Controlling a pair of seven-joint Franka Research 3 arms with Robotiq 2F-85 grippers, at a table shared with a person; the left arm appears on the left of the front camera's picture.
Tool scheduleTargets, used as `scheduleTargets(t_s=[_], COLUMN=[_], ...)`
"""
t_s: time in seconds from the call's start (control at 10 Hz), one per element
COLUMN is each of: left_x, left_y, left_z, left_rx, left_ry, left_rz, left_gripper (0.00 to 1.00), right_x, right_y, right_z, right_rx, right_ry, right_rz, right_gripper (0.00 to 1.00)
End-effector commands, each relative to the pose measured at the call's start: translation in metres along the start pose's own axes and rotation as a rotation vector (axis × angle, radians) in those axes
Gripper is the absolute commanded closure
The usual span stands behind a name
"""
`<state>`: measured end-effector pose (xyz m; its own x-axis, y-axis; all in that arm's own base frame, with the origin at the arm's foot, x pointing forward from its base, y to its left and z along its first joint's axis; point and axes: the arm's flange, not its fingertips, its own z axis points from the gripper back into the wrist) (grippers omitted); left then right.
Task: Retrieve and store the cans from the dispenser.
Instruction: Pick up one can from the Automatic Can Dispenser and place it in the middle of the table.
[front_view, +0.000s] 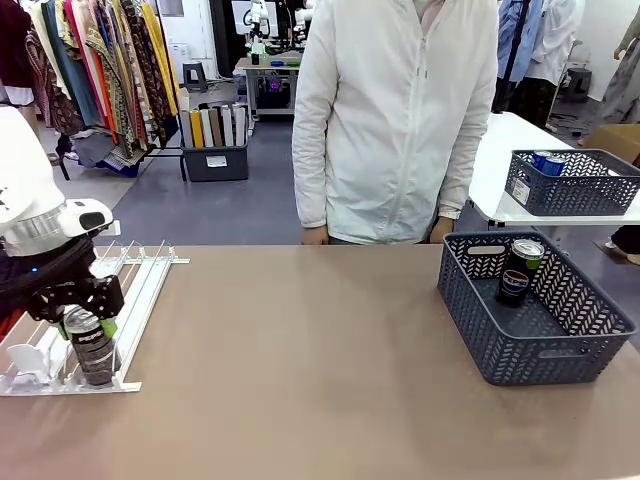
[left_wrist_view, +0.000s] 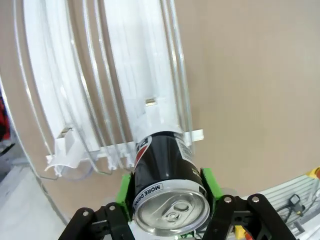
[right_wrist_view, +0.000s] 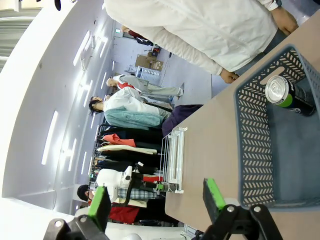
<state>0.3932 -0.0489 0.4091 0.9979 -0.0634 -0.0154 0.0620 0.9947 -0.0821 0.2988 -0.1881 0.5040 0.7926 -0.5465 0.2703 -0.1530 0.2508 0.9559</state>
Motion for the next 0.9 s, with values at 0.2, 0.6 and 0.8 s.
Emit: scheduleTargets(t_s=[0.2,0.6,0.8], left_x=[0.001,-0.004,-0.016], left_y=[-0.001,-0.001,-0.012], left_z=[-0.003,0.034,0.090], left_rx=[0.037,0.086,0.075], left_ry=[-0.010,-0.081,-0.167], left_rz=[0.042,0.014,-0.021], left_gripper=[1.00,1.00,1.00], right_x=[0.004,0.004,0.004], right_y=[0.002,0.002,0.002], right_z=[-0.001,-0.001,-0.001], right_rx=[0.025,0.025,0.025], right_ry=[-0.012,-0.012,-0.012], right_rz=[0.016,0.016,0.016], right_gripper=[0.00,0.00,0.00])
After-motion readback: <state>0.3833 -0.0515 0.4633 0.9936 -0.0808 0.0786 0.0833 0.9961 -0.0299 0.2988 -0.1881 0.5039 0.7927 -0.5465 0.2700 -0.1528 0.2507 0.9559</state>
